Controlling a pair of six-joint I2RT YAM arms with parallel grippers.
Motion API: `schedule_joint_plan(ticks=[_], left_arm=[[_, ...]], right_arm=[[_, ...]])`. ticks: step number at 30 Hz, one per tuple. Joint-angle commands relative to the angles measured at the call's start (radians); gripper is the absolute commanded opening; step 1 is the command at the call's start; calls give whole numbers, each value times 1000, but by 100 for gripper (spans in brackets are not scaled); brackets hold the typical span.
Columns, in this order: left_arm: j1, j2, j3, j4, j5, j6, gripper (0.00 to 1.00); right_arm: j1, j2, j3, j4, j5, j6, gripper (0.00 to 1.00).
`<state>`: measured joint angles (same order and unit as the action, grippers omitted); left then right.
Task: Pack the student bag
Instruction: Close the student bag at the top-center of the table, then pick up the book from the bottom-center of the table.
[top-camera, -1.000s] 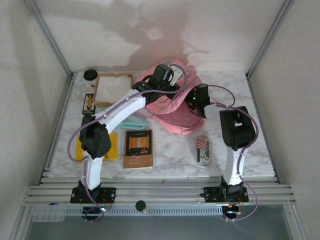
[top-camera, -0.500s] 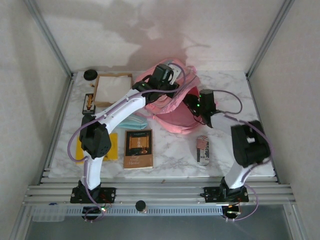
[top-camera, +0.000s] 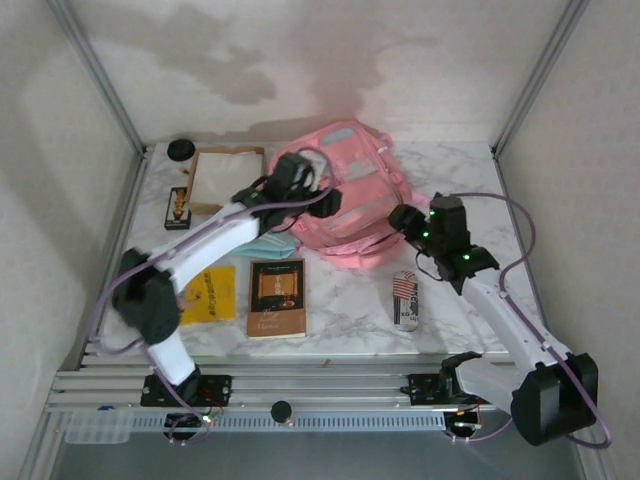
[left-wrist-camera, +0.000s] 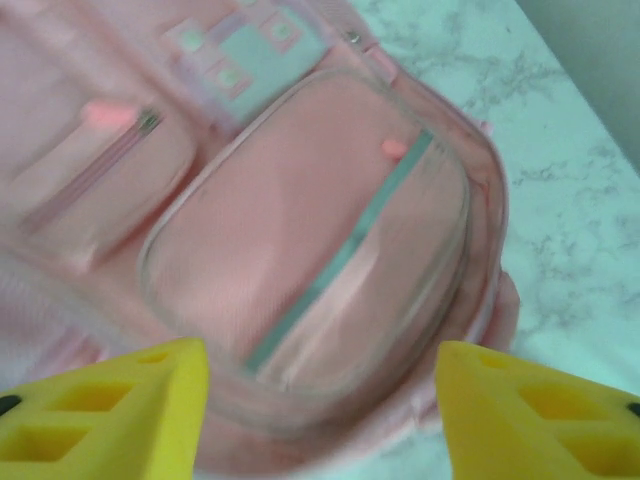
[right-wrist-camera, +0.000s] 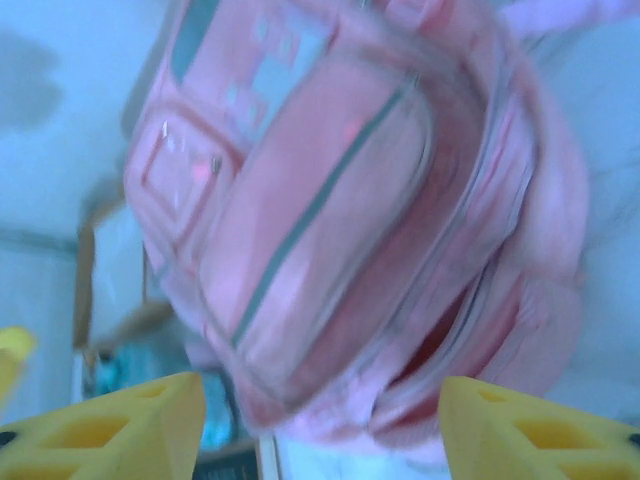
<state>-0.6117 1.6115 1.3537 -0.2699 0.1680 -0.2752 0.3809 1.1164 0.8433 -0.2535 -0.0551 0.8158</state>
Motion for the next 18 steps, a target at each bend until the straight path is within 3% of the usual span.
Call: schedule_joint_plan(ticks=[1, 4, 8, 13, 18], left_arm=[[12, -260, -246, 64, -68, -234, 68], [19, -442, -463, -10, -156, -347, 73], [42, -581, -658, -82, -183, -462, 83], [74, -598, -825, -41, -124, -528, 85], [79, -614, -934, 10, -112, -559, 83]], right_arm=[[138, 53, 8, -135, -79, -48, 68], [292, 115, -12, -99, -102, 4, 72], [468, 283, 30, -50, -104, 30, 75], [560, 469, 94, 46, -140, 46, 73], [586, 570, 125, 90, -139, 66, 69]])
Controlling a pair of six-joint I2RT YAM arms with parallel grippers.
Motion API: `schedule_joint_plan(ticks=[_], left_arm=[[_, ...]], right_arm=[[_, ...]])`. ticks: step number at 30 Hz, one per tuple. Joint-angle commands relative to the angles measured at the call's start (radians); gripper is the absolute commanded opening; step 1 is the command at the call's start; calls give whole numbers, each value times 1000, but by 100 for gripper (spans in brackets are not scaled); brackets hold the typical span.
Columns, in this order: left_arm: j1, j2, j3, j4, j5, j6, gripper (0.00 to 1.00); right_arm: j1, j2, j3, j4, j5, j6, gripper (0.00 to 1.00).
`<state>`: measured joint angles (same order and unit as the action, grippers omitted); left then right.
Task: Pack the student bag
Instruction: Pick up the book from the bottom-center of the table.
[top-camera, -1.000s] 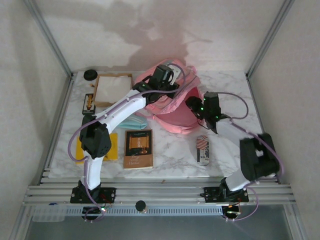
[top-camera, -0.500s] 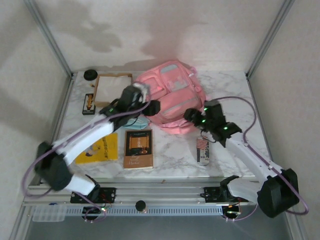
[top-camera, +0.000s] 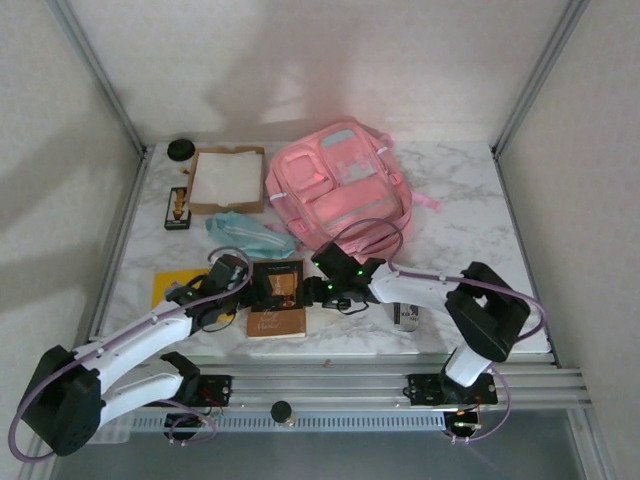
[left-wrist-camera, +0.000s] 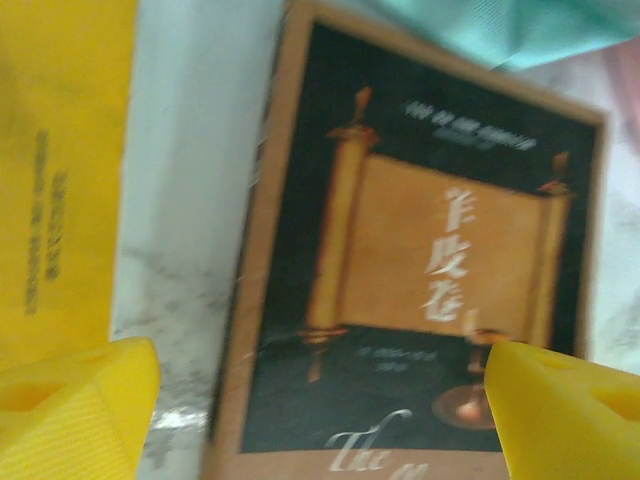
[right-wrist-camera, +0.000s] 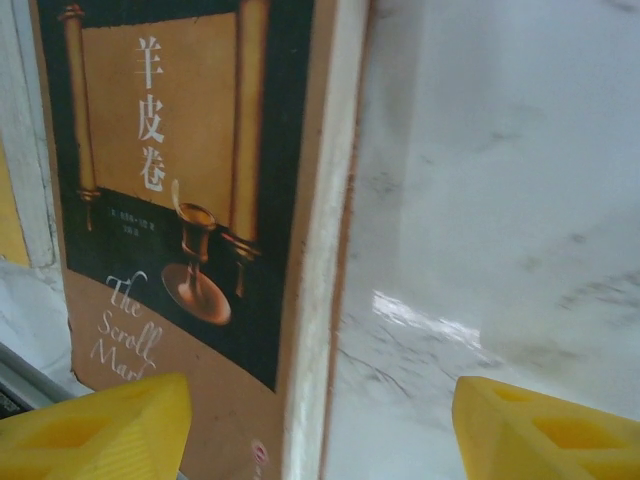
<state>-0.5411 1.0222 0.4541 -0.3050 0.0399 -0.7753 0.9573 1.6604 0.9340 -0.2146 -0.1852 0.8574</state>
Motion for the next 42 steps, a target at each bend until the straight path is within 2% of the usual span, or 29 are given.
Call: schedule_joint_plan(ticks=[1, 5, 10, 14, 19, 24, 28, 30, 37, 40, 42], left_arm=[[10, -28, -63, 85, 45, -63, 84], [12, 12, -112, 171, 140, -61, 80], [11, 62, -132, 222, 175, -50, 73], [10, 64, -140, 242, 206, -48, 70], [10, 69, -134, 222, 194, -37, 68], [10, 76, -121, 195, 172, -24, 67], [10, 87, -114, 198, 162, -22, 67], [10, 99, -110, 194, 161, -22, 66], [10, 55, -56, 158, 161, -18, 70], [16, 18, 0, 93, 121, -2, 74], [31, -13, 66, 24, 98, 17, 81]], right_arm=[[10, 45, 36, 63, -12, 27, 68], [14, 104, 66, 82, -34, 22, 64], [18, 158, 79, 136, -94, 34, 58], [34, 146, 122, 109, -92, 16, 51], [34, 121, 142, 96, -109, 2, 43], [34, 101, 166, -12, -55, -21, 34], [31, 68, 149, 13, -74, -21, 27], [31, 70, 149, 9, -78, -21, 20], [21, 23, 146, 25, -99, -32, 0], [11, -15, 156, 11, -136, -41, 0], [2, -63, 163, 0, -157, -53, 0]])
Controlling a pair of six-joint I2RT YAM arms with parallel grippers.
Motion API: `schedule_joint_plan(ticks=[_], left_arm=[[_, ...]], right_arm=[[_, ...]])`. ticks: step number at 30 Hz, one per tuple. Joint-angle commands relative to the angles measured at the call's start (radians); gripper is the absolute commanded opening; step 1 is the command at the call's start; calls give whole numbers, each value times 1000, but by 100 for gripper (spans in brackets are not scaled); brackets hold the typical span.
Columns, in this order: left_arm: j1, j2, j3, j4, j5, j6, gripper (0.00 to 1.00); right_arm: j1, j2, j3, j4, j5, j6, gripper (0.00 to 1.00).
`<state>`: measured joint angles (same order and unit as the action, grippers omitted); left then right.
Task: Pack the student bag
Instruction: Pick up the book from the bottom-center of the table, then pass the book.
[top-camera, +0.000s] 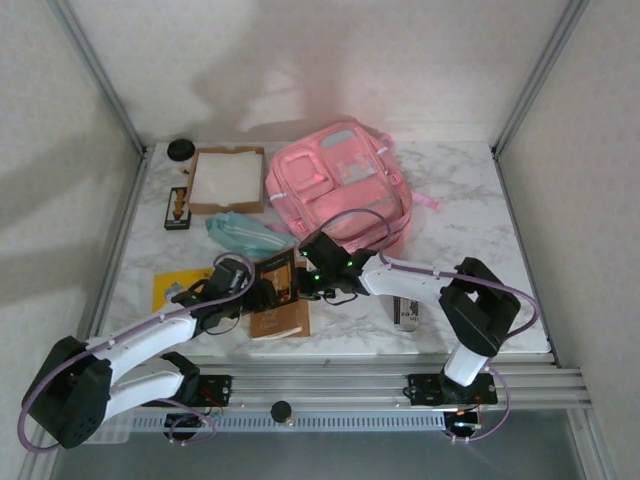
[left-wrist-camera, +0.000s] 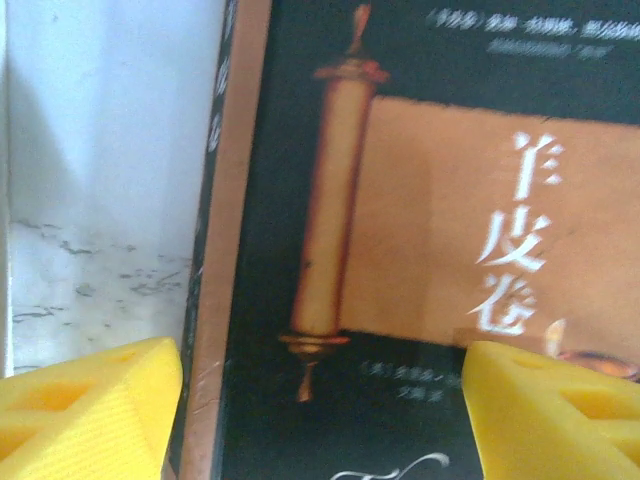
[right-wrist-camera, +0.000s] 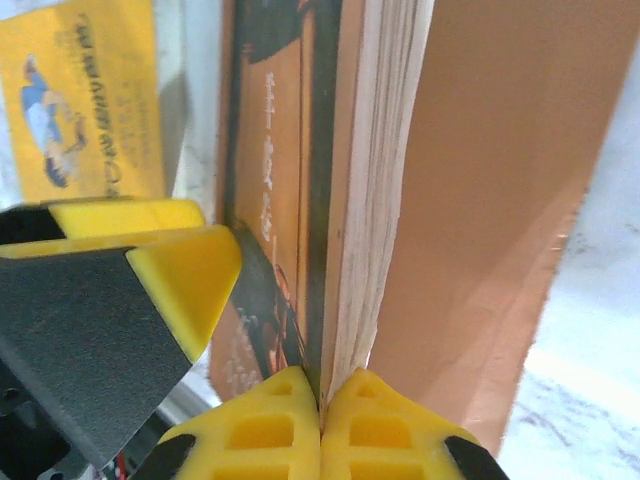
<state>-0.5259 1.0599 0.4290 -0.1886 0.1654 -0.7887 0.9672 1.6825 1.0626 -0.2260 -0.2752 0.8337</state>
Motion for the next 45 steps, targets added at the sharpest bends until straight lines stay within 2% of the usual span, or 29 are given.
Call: schedule_joint_plan(ticks=[1, 7, 10, 14, 16, 19, 23, 27, 32, 38, 40, 42, 45], left_arm=[[27, -66, 116, -111, -22, 39, 84], [125, -163, 220, -171, 99, 63, 98], [162, -199, 238, -162, 198, 48, 100], [164, -217, 226, -46, 367, -9, 99], [163, -212, 197, 46, 452, -44, 100], [150, -200, 172, 145, 527, -94, 99], [96, -221, 170, 291, 560, -165, 94], [61, -207, 190, 328, 555, -188, 83], [53, -199, 199, 377, 555, -223, 63], [50, -192, 206, 399, 546, -242, 31], [50, -188, 208, 405, 541, -251, 15], [50, -185, 211, 413, 535, -258, 3], [50, -172, 225, 429, 532, -270, 0]], right_arm=[[-16, -109, 28, 15, -83, -25, 0], [-119, -279, -9, 35, -223, -50, 0], [-185, -350, -20, 41, -302, -54, 0], [-265, -416, -26, 87, -426, -49, 0], [-268, -425, -18, 110, -467, -37, 0], [-317, -429, -16, 151, -510, -20, 0], [-348, -417, -36, 203, -554, 0, 0], [-365, -388, -43, 247, -591, 3, 0], [-377, -344, -18, 183, -590, -54, 0], [-395, -318, -8, 137, -585, -102, 1], [-396, -319, -18, 146, -584, -100, 8], [-402, -323, -19, 126, -578, -116, 22], [-420, -350, -48, 138, -582, -116, 44]])
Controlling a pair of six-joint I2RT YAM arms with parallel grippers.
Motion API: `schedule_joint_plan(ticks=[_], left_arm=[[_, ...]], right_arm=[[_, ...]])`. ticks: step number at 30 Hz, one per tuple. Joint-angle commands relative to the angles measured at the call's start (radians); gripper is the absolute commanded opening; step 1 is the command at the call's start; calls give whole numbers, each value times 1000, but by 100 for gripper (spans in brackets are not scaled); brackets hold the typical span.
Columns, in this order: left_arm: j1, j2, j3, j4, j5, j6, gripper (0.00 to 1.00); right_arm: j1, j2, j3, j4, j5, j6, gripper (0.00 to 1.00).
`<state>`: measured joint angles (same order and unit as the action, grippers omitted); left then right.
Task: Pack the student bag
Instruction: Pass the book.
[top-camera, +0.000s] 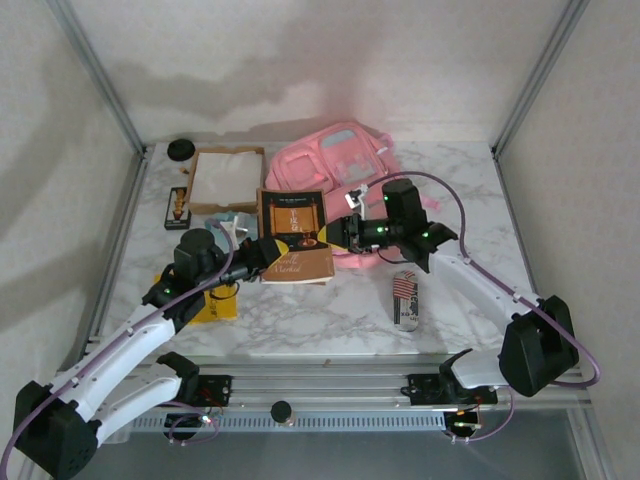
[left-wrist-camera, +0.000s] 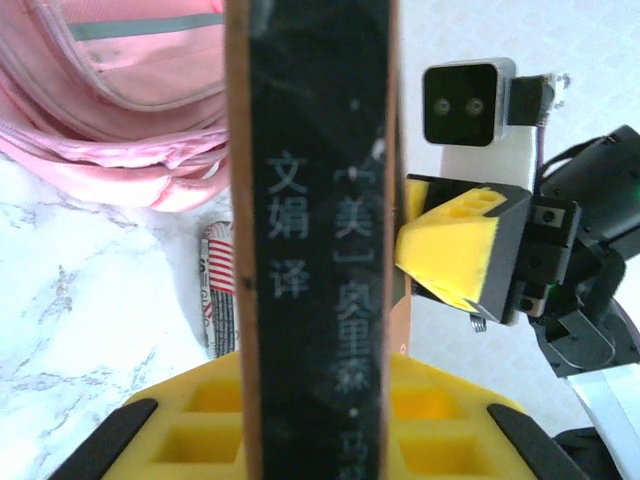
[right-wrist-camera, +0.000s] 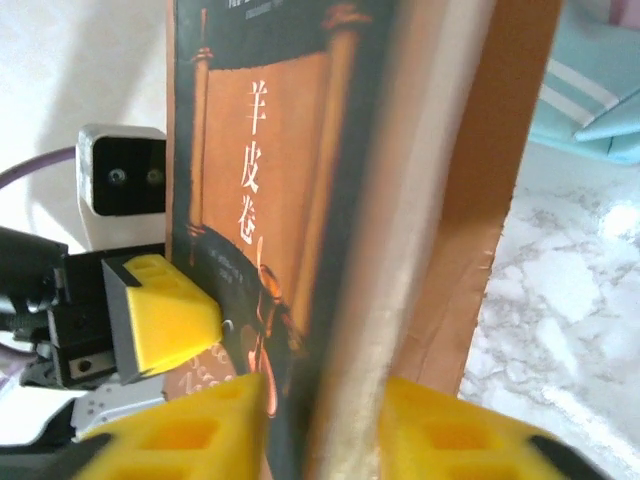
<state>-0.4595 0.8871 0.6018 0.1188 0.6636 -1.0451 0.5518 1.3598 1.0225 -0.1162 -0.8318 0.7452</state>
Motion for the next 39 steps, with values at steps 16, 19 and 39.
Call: schedule_joint_plan(ticks=[16, 19, 39], left_arm=[[-99, 124, 109, 302, -23, -86, 0], [-99, 142, 168, 127, -74, 16, 0], [-105, 310, 377, -169, -278, 372, 63]], right_arm=[[-26, -138, -205, 490, -168, 348, 95], [-46, -155, -194, 453, -158, 342, 80], [-255, -176, -41, 4, 53, 40, 0]])
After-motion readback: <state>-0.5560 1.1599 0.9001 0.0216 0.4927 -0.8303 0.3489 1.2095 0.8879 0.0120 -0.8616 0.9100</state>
